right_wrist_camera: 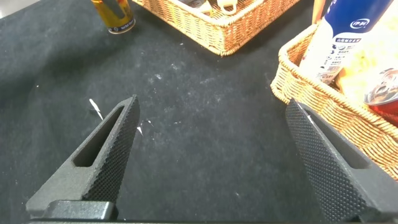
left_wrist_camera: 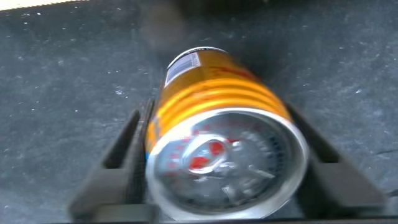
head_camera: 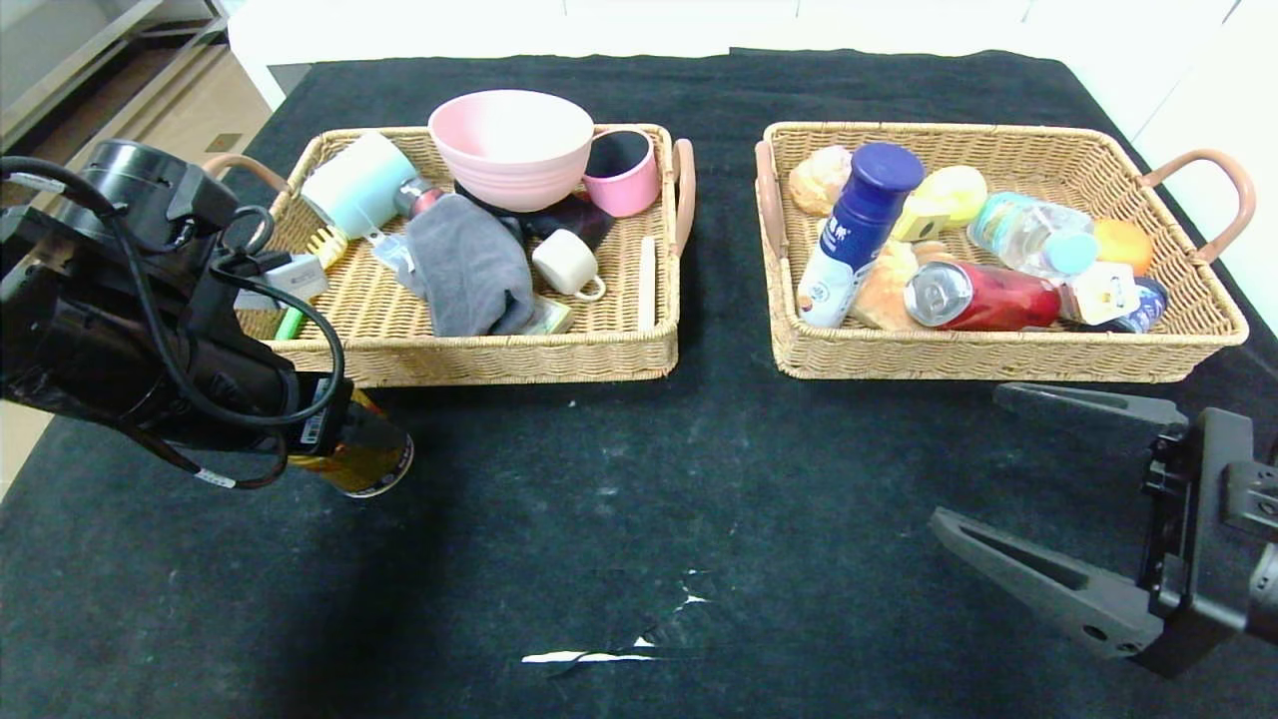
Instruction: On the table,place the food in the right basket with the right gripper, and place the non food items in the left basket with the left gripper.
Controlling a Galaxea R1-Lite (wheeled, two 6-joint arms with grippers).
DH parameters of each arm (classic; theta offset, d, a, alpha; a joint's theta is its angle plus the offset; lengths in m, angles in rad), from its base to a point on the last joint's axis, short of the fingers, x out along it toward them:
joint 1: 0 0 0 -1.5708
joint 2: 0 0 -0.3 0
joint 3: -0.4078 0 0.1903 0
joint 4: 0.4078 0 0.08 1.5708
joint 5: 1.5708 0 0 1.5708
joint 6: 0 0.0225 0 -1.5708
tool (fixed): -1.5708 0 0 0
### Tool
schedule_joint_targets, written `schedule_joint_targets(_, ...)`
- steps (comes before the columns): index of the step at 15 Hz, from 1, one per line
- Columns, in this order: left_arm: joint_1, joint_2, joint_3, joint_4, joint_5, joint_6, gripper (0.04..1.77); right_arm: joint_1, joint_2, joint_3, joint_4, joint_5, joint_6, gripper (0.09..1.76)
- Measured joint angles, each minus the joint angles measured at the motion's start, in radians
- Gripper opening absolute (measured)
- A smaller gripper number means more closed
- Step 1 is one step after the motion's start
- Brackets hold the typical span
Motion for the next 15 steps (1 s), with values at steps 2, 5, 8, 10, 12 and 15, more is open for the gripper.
schedule_joint_targets(2,0.0,0.004,0.001,0.0,0.001,0.001,1.19,-0.001,0.0,-0.001,0.0,0.0,0.001,1.71)
schedule_joint_targets(5,-0.001,0.008,0.001,0.0,0.001,0.001,1.19,0.0,0.0,-0.001,0.001,0.001,0.001,1.71)
schedule_joint_targets(8,-0.003,0.011,0.003,0.0,0.003,0.0,1.19,0.0,0.0,0.0,0.001,0.001,0.001,1.71)
schedule_joint_targets(10,-0.003,0.012,0.005,-0.001,0.003,-0.002,1.19,0.0,0.0,0.0,0.001,0.001,0.001,1.71)
schedule_joint_targets(12,-0.003,0.013,0.007,0.0,0.002,-0.001,1.19,0.0,0.0,0.0,0.001,0.001,0.001,1.71)
schedule_joint_targets(15,-0.011,0.01,0.007,0.0,0.004,-0.002,1.19,0.0,0.0,-0.001,0.0,0.001,0.001,1.71)
